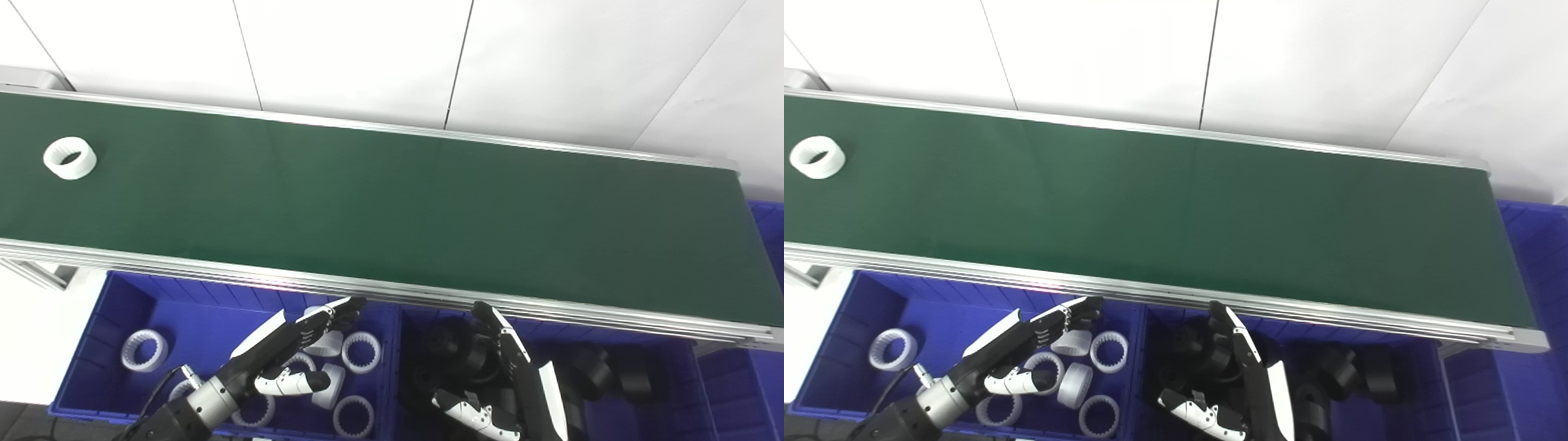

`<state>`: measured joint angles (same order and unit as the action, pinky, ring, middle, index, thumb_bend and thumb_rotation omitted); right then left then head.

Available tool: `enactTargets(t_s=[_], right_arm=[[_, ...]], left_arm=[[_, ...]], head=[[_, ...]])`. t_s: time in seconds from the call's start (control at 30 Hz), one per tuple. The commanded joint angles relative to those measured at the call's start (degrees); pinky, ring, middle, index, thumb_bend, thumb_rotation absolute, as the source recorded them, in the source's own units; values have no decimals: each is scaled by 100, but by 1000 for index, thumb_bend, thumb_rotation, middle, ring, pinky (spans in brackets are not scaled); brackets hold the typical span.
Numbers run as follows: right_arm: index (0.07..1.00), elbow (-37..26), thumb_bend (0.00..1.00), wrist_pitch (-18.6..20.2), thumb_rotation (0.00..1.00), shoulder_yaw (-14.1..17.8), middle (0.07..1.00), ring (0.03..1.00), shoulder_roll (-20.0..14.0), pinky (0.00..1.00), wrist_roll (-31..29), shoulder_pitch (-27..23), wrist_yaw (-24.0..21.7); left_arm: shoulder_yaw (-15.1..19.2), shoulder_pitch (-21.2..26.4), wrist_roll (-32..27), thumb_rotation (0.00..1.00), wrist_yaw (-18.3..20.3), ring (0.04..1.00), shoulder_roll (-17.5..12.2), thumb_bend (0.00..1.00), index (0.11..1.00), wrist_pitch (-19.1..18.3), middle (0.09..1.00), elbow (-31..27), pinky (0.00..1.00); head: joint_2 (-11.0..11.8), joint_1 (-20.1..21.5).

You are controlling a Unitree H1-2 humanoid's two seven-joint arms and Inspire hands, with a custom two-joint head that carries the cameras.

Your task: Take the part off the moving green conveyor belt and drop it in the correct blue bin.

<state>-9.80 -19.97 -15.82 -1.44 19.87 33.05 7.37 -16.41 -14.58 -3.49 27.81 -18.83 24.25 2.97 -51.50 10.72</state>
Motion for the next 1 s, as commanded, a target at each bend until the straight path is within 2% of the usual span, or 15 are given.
enactTargets(t_s=[0.0, 0.23, 0.4, 0.8, 0.87, 0.9, 0.93, 0.97], right_arm=[[885, -167, 747, -3, 432, -16, 869, 846, 40, 792, -30, 57, -64], [883, -179, 741, -5, 410, -2, 869, 846, 55, 788, -51, 71, -87], [882, -177, 749, -11, 429, 18, 868, 844, 56, 790, -21, 69, -89], [881, -153, 748, -50, 434, 34, 867, 844, 52, 789, -16, 72, -93], [879, -111, 749, -90, 436, 39, 865, 841, 52, 785, 5, 75, -69], [879, -56, 750, -144, 440, 48, 865, 840, 37, 781, 15, 78, -49], [880, -5, 750, -214, 445, 55, 866, 839, 9, 774, 42, 83, -31], [884, 77, 746, -312, 454, 74, 868, 840, -34, 773, 51, 83, -10]], left_arm=[[44, 49, -51, 721, -15, 939, -9, 713, 942, 218, 957, -84, 902], [97, 30, -59, 677, -15, 952, 57, 699, 952, 261, 961, -59, 927], [237, -11, -141, 643, 64, 944, 209, 753, 958, 265, 959, -1, 910], [272, -105, -144, 590, 7, 931, 287, 851, 950, 242, 954, -73, 900], [270, -124, -121, 587, -3, 927, 290, 859, 949, 245, 953, -71, 899], [267, -140, -100, 587, -7, 926, 308, 861, 947, 252, 951, -50, 905], [260, -159, -147, 583, 28, 928, 326, 857, 947, 259, 951, -18, 915], [228, -174, -126, 570, 58, 933, 334, 847, 947, 263, 951, 21, 922]], head=[[5, 12], [-4, 3], [-4, 10], [47, -7], [188, -201], [411, -537], [457, -603], [725, -983]])
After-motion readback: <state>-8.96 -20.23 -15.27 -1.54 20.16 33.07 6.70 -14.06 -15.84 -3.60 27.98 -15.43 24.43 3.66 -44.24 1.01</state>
